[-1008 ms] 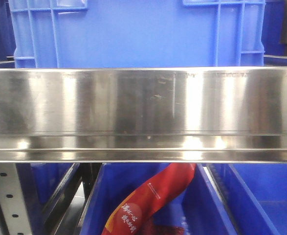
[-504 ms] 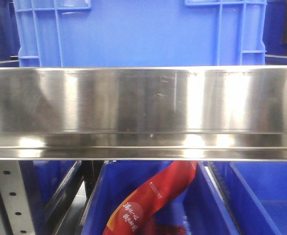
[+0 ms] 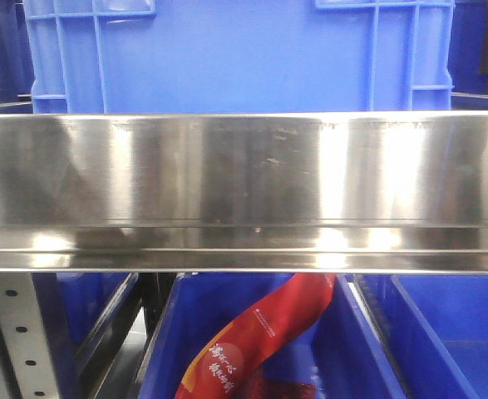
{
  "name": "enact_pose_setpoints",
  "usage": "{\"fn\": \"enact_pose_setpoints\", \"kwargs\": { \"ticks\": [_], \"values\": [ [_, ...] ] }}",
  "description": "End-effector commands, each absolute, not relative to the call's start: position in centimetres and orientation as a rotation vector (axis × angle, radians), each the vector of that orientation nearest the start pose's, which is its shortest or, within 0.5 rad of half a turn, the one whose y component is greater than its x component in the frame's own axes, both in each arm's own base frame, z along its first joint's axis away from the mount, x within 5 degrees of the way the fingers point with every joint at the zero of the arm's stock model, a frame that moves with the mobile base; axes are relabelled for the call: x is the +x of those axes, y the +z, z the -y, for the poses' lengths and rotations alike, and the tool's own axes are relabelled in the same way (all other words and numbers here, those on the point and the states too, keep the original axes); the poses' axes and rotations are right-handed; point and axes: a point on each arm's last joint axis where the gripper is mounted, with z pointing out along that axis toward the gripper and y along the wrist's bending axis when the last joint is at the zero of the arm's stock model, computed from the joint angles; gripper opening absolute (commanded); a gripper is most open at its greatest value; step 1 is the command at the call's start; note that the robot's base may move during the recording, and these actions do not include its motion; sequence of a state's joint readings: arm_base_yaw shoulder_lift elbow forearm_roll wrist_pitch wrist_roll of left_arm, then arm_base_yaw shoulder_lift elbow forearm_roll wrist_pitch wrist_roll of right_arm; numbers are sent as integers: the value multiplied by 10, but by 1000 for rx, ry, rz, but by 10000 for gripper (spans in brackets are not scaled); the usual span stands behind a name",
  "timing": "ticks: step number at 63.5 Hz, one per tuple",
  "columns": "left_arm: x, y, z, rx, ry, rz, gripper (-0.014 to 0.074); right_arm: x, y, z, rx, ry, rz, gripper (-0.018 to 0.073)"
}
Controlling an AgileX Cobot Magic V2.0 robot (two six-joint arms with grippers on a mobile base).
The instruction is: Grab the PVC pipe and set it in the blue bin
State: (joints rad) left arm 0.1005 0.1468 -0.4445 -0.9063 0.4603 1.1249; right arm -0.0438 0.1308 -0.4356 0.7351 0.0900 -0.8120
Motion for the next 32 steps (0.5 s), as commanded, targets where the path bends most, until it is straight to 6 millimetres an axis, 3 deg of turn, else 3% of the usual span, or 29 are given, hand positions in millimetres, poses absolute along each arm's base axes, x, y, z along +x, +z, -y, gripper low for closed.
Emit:
{"fn": "enact_pose_setpoints", "kwargs": {
  "ticks": [1,32],
  "values": [
    [38,324,28,392,24,-1425,-111,34,344,-2,-54,-84,-1225,-162],
    [38,324,28,392,24,-1425,-111,34,344,-2,-54,-84,-1225,-162]
  ]
}}
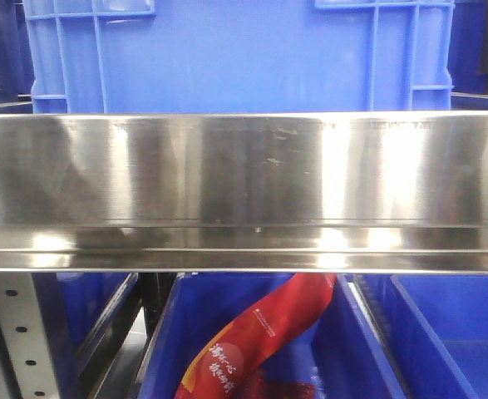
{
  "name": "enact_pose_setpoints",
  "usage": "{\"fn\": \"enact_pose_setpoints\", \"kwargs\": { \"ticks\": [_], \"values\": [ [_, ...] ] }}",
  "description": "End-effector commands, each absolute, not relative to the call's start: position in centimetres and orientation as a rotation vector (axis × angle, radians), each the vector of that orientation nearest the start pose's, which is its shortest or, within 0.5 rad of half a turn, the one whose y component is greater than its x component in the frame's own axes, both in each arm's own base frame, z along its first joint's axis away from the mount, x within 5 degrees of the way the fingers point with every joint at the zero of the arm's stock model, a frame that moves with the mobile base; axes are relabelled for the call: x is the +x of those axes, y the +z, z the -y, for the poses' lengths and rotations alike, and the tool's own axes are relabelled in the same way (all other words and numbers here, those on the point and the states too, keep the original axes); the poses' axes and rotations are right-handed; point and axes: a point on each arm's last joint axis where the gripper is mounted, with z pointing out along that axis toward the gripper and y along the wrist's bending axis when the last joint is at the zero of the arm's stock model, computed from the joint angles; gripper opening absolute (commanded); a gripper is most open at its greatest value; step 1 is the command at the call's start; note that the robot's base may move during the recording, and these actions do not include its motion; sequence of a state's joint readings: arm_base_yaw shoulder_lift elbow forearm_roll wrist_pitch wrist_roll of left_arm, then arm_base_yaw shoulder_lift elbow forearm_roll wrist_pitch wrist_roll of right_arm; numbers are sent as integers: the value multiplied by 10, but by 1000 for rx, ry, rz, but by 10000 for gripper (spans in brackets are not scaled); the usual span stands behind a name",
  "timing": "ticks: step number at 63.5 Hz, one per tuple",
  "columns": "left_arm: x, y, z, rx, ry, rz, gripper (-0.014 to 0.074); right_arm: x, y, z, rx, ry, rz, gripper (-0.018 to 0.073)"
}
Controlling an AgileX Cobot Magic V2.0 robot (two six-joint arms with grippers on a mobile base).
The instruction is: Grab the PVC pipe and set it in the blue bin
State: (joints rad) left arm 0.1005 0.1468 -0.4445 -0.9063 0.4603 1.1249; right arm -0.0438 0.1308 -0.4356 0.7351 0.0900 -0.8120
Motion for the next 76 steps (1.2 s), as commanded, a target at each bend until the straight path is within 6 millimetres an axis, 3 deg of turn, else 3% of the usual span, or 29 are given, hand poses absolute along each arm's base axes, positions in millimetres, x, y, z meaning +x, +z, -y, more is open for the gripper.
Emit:
{"fn": "enact_pose_setpoints", "kwargs": {
  "ticks": [1,36,54,76],
  "values": [
    [38,324,28,392,24,-1425,-111,34,344,-2,-54,-84,-1225,-162],
    [38,325,27,388,32,-1422,-111,34,344,-2,-54,-84,-1225,-162],
    [40,329,14,375,274,-1373,-111,34,344,-2,-54,-84,-1225,-162],
    [52,303,0,102,199,-1418,-111,34,344,-2,-54,-84,-1225,-162]
  ]
}}
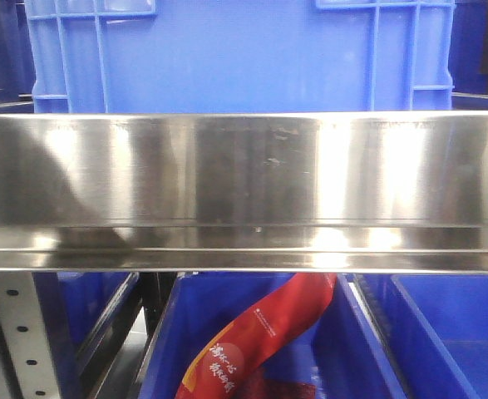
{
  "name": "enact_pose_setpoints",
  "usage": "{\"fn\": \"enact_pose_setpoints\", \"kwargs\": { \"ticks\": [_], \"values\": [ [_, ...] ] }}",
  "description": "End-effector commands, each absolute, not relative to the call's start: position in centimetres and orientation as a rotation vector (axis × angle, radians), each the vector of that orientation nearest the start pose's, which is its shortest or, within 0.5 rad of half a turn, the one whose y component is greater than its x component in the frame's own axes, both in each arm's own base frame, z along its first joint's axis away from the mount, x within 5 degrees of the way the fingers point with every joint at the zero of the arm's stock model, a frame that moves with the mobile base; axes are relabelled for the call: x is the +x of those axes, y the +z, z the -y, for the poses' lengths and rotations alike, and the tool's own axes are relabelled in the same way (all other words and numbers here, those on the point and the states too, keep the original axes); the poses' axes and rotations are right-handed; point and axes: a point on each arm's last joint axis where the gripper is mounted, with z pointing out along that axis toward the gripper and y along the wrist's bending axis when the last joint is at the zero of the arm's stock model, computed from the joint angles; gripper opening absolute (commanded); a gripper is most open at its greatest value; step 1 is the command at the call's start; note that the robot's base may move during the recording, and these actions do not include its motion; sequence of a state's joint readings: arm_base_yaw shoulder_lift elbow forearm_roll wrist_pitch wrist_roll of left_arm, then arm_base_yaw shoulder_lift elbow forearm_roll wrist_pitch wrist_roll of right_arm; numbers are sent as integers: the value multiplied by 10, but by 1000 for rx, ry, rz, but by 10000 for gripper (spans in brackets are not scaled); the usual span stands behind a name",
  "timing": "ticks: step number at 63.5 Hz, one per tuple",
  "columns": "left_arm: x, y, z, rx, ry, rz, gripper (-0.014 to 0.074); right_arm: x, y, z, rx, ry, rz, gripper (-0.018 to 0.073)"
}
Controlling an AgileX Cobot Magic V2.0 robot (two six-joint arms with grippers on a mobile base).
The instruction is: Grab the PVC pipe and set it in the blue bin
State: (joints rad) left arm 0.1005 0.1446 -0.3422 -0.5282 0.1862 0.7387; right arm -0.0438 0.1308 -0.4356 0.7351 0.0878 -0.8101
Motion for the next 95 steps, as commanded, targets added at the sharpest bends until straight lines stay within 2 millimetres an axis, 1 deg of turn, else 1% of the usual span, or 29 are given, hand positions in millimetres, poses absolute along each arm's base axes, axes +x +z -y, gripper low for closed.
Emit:
{"fn": "enact_pose_setpoints", "kwargs": {
  "ticks": [1,28,35,50,62,64,71,80,87,95],
  "values": [
    [52,302,-1,98,205,-1414,-111,34,344,-2,-54,-84,-1225,-162],
    [62,260,-12,37,337,-1321,-111,34,344,-2,-54,-84,-1225,-162],
    [63,248,-13,6,302,-1342,-111,34,344,-2,-54,-84,-1225,-162],
    [66,226,-11,15,264,-1400,-111,34,344,-2,-54,-84,-1225,-162],
    [66,224,-10,35,277,-1408,-111,34,344,-2,-54,-84,-1225,-162],
    [67,222,-10,53,282,-1437,-111,34,344,-2,-54,-84,-1225,-162],
    [67,218,-9,9,217,-1478,-111,34,344,-2,-54,-84,-1225,-162],
    [68,217,-8,15,211,-1493,-111,34,344,-2,-54,-84,-1225,-162],
    [68,213,-8,-36,142,-1531,-111,34,344,-2,-54,-84,-1225,-162],
    [68,211,-7,-59,107,-1556,-111,34,344,-2,-54,-84,-1225,-162]
  ]
}}
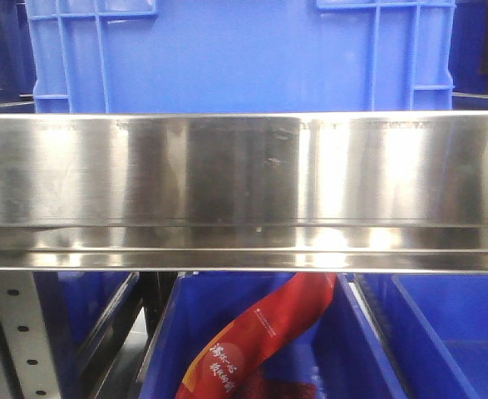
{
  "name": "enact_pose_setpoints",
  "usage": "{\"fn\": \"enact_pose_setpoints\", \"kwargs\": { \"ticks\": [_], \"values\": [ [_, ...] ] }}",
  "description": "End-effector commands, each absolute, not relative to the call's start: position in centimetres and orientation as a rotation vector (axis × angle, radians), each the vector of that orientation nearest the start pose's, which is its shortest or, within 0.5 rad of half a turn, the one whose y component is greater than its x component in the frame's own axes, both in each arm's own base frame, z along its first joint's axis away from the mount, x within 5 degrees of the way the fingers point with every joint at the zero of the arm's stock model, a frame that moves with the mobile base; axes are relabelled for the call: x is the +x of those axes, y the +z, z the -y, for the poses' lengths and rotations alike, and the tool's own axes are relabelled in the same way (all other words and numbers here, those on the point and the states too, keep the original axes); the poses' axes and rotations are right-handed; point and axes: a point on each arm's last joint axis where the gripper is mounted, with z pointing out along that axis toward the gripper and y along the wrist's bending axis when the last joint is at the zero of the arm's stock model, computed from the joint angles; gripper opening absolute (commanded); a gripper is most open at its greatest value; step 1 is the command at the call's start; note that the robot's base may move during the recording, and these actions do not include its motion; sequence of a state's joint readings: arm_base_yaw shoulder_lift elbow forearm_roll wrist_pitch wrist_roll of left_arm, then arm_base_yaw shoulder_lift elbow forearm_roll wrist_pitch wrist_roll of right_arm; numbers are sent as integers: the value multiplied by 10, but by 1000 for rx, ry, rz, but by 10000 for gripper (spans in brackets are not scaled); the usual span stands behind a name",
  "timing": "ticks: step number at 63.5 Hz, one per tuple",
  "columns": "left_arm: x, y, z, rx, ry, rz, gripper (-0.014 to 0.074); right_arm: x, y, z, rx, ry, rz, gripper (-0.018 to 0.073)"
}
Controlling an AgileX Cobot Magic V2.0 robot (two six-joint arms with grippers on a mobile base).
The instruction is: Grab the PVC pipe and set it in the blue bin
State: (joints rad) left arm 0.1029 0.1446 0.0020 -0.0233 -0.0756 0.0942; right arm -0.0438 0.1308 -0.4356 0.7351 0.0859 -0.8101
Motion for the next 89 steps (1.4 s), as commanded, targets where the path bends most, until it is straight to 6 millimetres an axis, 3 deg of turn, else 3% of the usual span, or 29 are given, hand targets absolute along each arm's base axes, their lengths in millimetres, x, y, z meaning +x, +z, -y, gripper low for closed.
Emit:
{"fn": "enact_pose_setpoints", "kwargs": {
  "ticks": [1,40,89],
  "values": [
    [68,210,-7,-59,107,-1559,-111,34,344,-2,-54,-84,-1225,-162],
    [68,206,-7,-64,103,-1611,-111,34,344,-2,-54,-84,-1225,-162],
    [68,211,-7,-61,104,-1546,-111,34,344,-2,-54,-84,-1225,-162]
  ]
}}
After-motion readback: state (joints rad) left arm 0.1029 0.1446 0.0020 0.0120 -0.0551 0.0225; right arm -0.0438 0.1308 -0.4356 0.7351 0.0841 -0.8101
